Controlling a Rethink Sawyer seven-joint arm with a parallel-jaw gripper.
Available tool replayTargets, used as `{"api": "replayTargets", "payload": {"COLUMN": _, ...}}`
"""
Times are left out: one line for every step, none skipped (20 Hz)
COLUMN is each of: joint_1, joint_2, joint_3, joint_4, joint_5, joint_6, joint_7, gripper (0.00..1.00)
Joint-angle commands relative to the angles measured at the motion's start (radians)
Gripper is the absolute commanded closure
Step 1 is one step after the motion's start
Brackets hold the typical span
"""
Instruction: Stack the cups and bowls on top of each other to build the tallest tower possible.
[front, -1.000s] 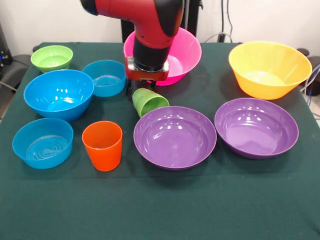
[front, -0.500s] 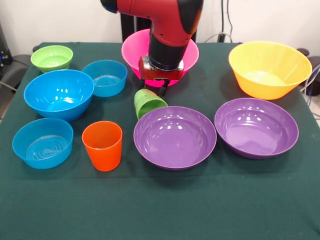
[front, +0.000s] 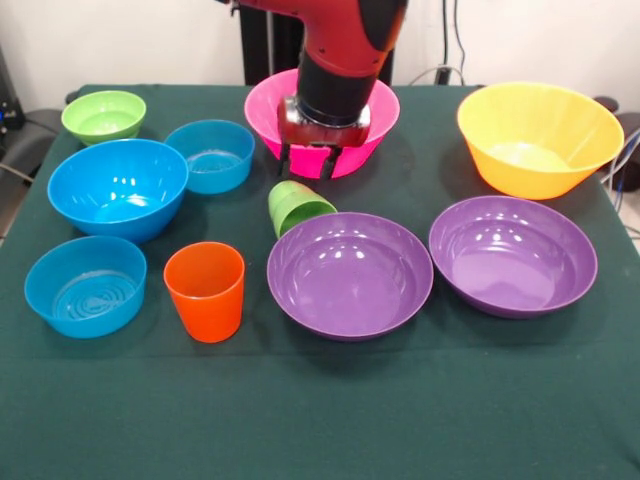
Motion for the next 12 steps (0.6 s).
{"api": "replayTargets", "payload": {"joint_1": -0.008, "joint_2": -0.053, "joint_3": 0.082, "joint_4": -0.007, "joint_5": 0.041, "joint_6": 0.157, "joint_7": 0.071, "gripper": 0.0}}
{"api": "replayTargets", "payload": {"joint_1": -0.009, "joint_2": -0.059, "joint_3": 0.082, "joint_4": -0.009, "joint_5": 0.04, "joint_6": 0.168, "joint_7": 0.067, "gripper": 0.0}}
{"api": "replayTargets", "payload": {"joint_1": -0.01, "joint_2": -0.057, "joint_3": 0.083, "joint_4": -0.021, "joint_5": 0.041, "joint_6": 0.184, "joint_7": 0.063, "gripper": 0.0}}
{"api": "replayTargets", "payload": {"joint_1": -0.011, "joint_2": -0.063, "joint_3": 0.084, "joint_4": -0.027, "joint_5": 0.042, "joint_6": 0.198, "joint_7": 0.059, "gripper": 0.0}}
{"api": "replayTargets", "payload": {"joint_1": -0.013, "joint_2": -0.066, "joint_3": 0.086, "joint_4": -0.03, "joint_5": 0.043, "joint_6": 0.209, "joint_7": 0.056, "gripper": 0.0}}
{"api": "replayTargets", "payload": {"joint_1": -0.015, "joint_2": -0.075, "joint_3": 0.088, "joint_4": -0.029, "joint_5": 0.044, "joint_6": 0.221, "joint_7": 0.051, "gripper": 0.0}}
{"api": "replayTargets", "payload": {"joint_1": -0.018, "joint_2": -0.077, "joint_3": 0.091, "joint_4": -0.031, "joint_5": 0.045, "joint_6": 0.228, "joint_7": 0.047, "gripper": 0.0}}
{"api": "replayTargets", "payload": {"joint_1": -0.022, "joint_2": -0.081, "joint_3": 0.095, "joint_4": -0.03, "joint_5": 0.047, "joint_6": 0.234, "joint_7": 0.042, "gripper": 0.0}}
{"api": "replayTargets", "payload": {"joint_1": -0.025, "joint_2": -0.081, "joint_3": 0.098, "joint_4": -0.03, "joint_5": 0.047, "joint_6": 0.234, "joint_7": 0.04, "gripper": 0.0}}
{"api": "replayTargets", "payload": {"joint_1": -0.031, "joint_2": -0.086, "joint_3": 0.104, "joint_4": -0.022, "joint_5": 0.045, "joint_6": 0.221, "joint_7": 0.034, "gripper": 0.0}}
{"api": "replayTargets", "payload": {"joint_1": -0.038, "joint_2": -0.084, "joint_3": 0.115, "joint_4": -0.02, "joint_5": 0.043, "joint_6": 0.196, "joint_7": 0.029, "gripper": 0.0}}
{"api": "replayTargets", "payload": {"joint_1": -0.043, "joint_2": -0.081, "joint_3": 0.122, "joint_4": -0.01, "joint_5": 0.041, "joint_6": 0.161, "joint_7": 0.035, "gripper": 0.0}}
